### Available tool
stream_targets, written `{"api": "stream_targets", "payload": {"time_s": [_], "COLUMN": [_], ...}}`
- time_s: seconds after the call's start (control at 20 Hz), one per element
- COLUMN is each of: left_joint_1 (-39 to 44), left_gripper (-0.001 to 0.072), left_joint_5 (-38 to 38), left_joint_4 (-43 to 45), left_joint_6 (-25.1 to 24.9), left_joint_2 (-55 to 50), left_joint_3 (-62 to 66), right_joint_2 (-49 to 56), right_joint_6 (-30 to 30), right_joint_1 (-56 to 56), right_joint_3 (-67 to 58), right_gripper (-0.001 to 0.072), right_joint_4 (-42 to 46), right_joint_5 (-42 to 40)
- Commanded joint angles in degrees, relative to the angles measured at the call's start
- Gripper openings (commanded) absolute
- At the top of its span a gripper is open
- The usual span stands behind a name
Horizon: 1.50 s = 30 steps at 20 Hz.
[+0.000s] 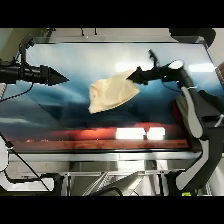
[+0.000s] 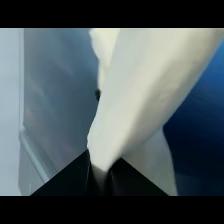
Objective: Fold the shirts.
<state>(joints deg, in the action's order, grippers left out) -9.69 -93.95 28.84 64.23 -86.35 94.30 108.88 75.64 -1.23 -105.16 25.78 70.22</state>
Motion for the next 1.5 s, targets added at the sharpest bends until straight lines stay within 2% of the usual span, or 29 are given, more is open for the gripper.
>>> {"api": "stream_targets", "payload": {"time_s": [0.0,0.15,0.25,0.35,0.5,0.6,0.8,0.95,1.15,1.2,1.25,1.3,1.45], "left_joint_1": [1.07,1.09,1.09,1.09,1.09,1.14,1.14,1.16,1.38,1.38,1.38,1.38,1.38], "left_gripper": [0.0015,0.0015,0.0015,0.0016,0.0016,0.0015,0.0015,0.0015,0.0016,0.0016,0.0015,0.0015,0.0016], "left_joint_5": [-1.29,-2.97,-4.11,-4.68,-4.66,-4.63,-4.72,-4.66,-4.96,-4.92,-4.79,-4.59,-4.39], "left_joint_4": [0.09,0.09,0.09,0.09,0.09,0.07,0.07,0.04,0.00,-0.02,-0.02,-0.02,-0.17], "left_joint_6": [-0.09,-0.09,-0.09,-0.09,-0.11,-0.13,-0.15,-0.13,-0.13,-0.15,-0.15,-0.13,-0.15], "left_joint_2": [0.04,0.02,0.02,0.02,0.02,0.02,0.02,0.02,0.02,0.02,0.02,0.02,0.04], "left_joint_3": [-0.02,-0.02,-0.02,-0.02,-0.02,-0.02,-0.02,-0.02,-0.02,-0.02,-0.02,-0.02,0.00], "right_joint_2": [-8.61,-18.03,-23.65,-27.69,-34.23,-38.56,-44.65,-44.94,-45.79,-45.83,-45.70,-45.38,-45.16], "right_joint_6": [10.29,23.91,33.38,37.20,38.16,36.59,33.57,27.61,26.21,26.03,25.86,24.79,25.18], "right_joint_1": [8.44,18.95,26.23,32.70,38.86,43.15,49.79,50.66,50.42,50.42,50.42,50.42,50.42], "right_joint_3": [-5.84,-7.21,-7.21,-6.99,-1.14,8.04,27.45,32.76,38.01,39.45,40.61,41.20,40.30], "right_gripper": [0.0017,0.0017,0.0017,0.0017,0.0016,0.0017,0.0019,0.0019,0.0026,0.0165,0.0544,0.0695,0.0695], "right_joint_4": [3.02,18.75,32.24,42.62,57.42,59.71,63.04,66.58,66.62,66.58,66.62,66.58,66.31], "right_joint_5": [-4.24,-3.93,3.50,14.80,27.78,31.04,30.82,25.11,26.01,26.03,26.10,26.45,29.92]}}
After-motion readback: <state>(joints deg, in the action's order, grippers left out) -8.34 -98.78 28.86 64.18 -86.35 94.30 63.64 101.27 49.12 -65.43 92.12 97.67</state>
